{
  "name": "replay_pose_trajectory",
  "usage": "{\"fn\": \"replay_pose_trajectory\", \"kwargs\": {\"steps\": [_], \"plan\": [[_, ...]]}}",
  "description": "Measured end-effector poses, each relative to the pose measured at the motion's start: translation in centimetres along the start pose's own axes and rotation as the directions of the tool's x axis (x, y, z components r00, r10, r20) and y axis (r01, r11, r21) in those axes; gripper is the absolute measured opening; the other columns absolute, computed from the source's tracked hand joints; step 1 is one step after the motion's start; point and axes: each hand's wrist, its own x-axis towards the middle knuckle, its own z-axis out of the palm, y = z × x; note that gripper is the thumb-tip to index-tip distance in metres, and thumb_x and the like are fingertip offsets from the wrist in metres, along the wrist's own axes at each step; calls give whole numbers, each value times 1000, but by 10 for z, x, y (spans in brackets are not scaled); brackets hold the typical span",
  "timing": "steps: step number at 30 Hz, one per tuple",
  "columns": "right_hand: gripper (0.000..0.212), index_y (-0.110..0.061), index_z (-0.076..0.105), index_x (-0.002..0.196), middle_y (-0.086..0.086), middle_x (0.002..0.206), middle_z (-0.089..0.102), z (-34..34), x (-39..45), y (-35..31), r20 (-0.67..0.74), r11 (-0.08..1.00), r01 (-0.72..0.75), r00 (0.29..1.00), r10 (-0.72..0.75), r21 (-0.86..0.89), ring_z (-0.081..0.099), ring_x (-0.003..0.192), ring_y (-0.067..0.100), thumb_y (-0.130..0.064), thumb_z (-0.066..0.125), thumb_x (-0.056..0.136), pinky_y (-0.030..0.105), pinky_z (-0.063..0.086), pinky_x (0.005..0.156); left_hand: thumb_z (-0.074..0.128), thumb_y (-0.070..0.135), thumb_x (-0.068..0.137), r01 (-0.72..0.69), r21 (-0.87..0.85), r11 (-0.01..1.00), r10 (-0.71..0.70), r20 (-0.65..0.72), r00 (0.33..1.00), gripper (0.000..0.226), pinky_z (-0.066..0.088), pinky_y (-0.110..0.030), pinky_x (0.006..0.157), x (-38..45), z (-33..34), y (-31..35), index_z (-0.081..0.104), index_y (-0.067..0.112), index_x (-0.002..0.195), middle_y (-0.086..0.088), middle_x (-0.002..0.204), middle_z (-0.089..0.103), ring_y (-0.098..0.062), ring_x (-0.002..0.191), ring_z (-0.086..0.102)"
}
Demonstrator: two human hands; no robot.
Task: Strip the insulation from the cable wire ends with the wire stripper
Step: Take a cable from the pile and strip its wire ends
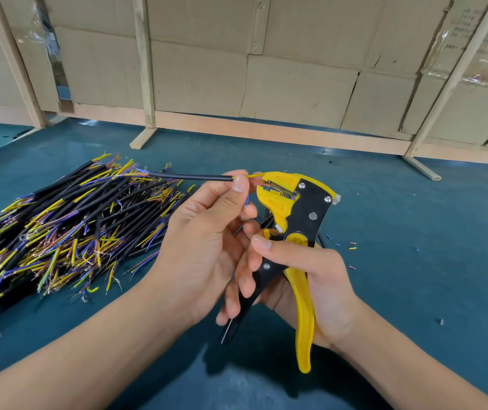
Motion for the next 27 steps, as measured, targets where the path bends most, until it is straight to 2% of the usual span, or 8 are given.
{"fn": "replay_pose_trajectory", "kwargs": {"steps": [3, 7, 8, 11, 14, 22, 27], "plan": [[29, -5, 62, 74, 17, 69, 62, 0, 0, 2, 33, 1000, 8, 999, -8, -15, 63, 70, 40, -30, 72, 85, 88, 25, 73, 65, 22, 90, -83, -30, 996, 82, -22, 996, 10, 39, -23, 32, 1, 2, -2, 68, 17, 82, -4, 67, 52, -17, 51, 45], [31, -4, 61, 74, 16, 68, 61, 2, -1, 1, 82, 1000, 7, 997, -8, 6, 65, 67, 38, -31, 72, 86, 86, 29, 73, 68, 22, 82, -169, 15, 986, 169, -38, 985, 7, 42, -22, 39, 2, 2, -4, 75, 21, 82, -2, 65, 57, -17, 60, 45], [30, -4, 61, 75, 16, 67, 61, 3, -1, 0, 99, 999, 1, 995, -4, 34, 65, 66, 37, -29, 70, 88, 83, 34, 74, 68, 23, 82, -171, 24, 985, 172, -40, 984, 7, 42, -22, 38, 2, 2, -4, 75, 21, 84, -2, 65, 57, -17, 59, 45], [26, -3, 59, 74, 15, 63, 58, 7, -1, -5, 132, 991, -29, 991, 11, 133, 63, 62, 35, -22, 65, 92, 60, 53, 73, 68, 23, 81, -181, 40, 983, 183, -50, 982, 11, 41, -25, 42, 2, 2, -4, 72, 17, 89, -2, 66, 56, -18, 60, 46], [29, -5, 56, 68, 12, 56, 53, 9, -1, -7, 116, 984, -49, 993, 29, 173, 61, 56, 32, -17, 56, 95, 51, 55, 66, 66, 21, 83, -206, 31, 978, 207, -47, 977, 14, 37, -33, 54, 3, 3, -5, 70, 13, 94, -2, 67, 56, -20, 63, 45], [30, -6, 49, 62, 12, 50, 43, 13, -4, -13, 77, 983, -66, 996, 54, 172, 58, 46, 30, -15, 58, 90, 47, 54, 59, 65, 19, 82, -210, -1, 978, 210, -57, 976, 15, 37, -34, 61, 3, 4, -4, 69, 11, 94, -4, 66, 54, -17, 62, 47], [31, -8, 45, 59, 10, 47, 38, 16, -6, -19, 70, 985, -54, 997, 43, 163, 55, 41, 28, -10, 57, 87, 44, 54, 55, 64, 16, 84, -271, -18, 962, 270, -16, 963, 16, 42, -22, 58, 3, 3, -4, 68, 8, 97, 1, 69, 61, -11, 60, 51]]}}
